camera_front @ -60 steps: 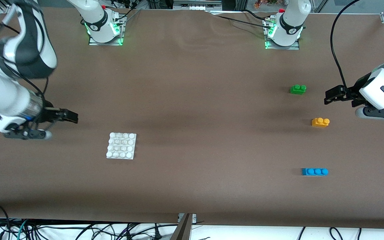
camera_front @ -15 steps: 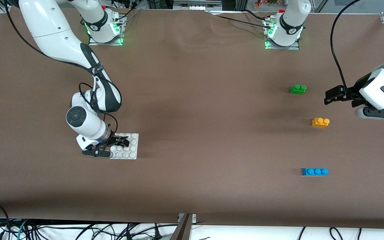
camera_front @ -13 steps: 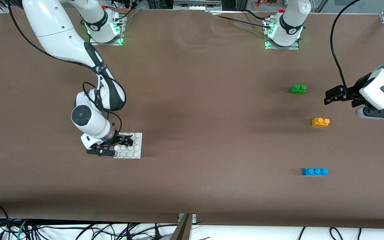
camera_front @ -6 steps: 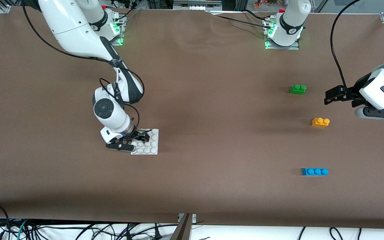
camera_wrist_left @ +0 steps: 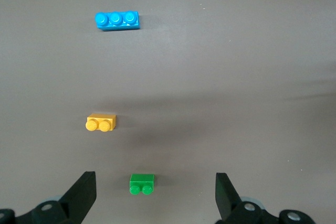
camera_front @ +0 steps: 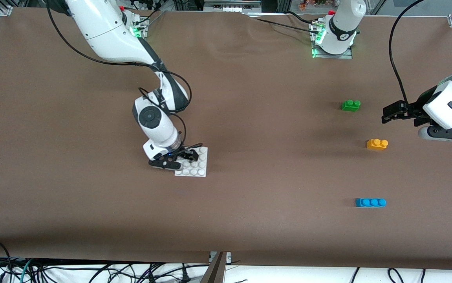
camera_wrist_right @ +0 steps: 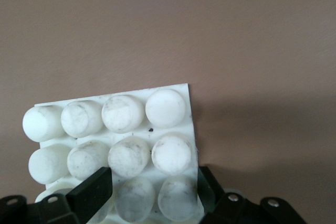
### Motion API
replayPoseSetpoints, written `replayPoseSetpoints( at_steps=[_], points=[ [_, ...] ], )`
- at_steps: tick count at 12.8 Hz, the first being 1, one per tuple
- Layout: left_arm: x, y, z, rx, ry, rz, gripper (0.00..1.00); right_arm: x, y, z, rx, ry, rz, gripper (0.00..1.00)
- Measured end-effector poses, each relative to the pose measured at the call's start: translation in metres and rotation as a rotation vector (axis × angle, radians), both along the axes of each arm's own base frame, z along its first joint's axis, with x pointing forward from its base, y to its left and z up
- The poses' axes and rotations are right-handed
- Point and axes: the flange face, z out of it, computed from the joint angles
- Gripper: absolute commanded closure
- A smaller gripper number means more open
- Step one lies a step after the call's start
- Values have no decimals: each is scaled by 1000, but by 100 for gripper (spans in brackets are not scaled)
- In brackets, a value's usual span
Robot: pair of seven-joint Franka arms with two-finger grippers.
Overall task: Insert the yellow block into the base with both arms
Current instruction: 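Slide the white base plate toward the table middle with the right gripper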
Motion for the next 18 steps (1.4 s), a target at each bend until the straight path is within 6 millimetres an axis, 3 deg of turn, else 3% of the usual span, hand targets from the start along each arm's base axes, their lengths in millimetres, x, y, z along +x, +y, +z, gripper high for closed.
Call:
replayPoseSetpoints(
  at_steps=[5,10,15,18],
  points=[
    [0,0,0,0,0,0,0,-34,72,-2,24,-4,22,27],
    [0,0,0,0,0,0,0,-81,134,-3,39,3,56,27],
    [0,0,0,0,0,1,0,-115,188,-4,56,-15,145,27],
    [0,0,0,0,0,1,0,-120,200,-5,63,-22,160,27]
  ],
)
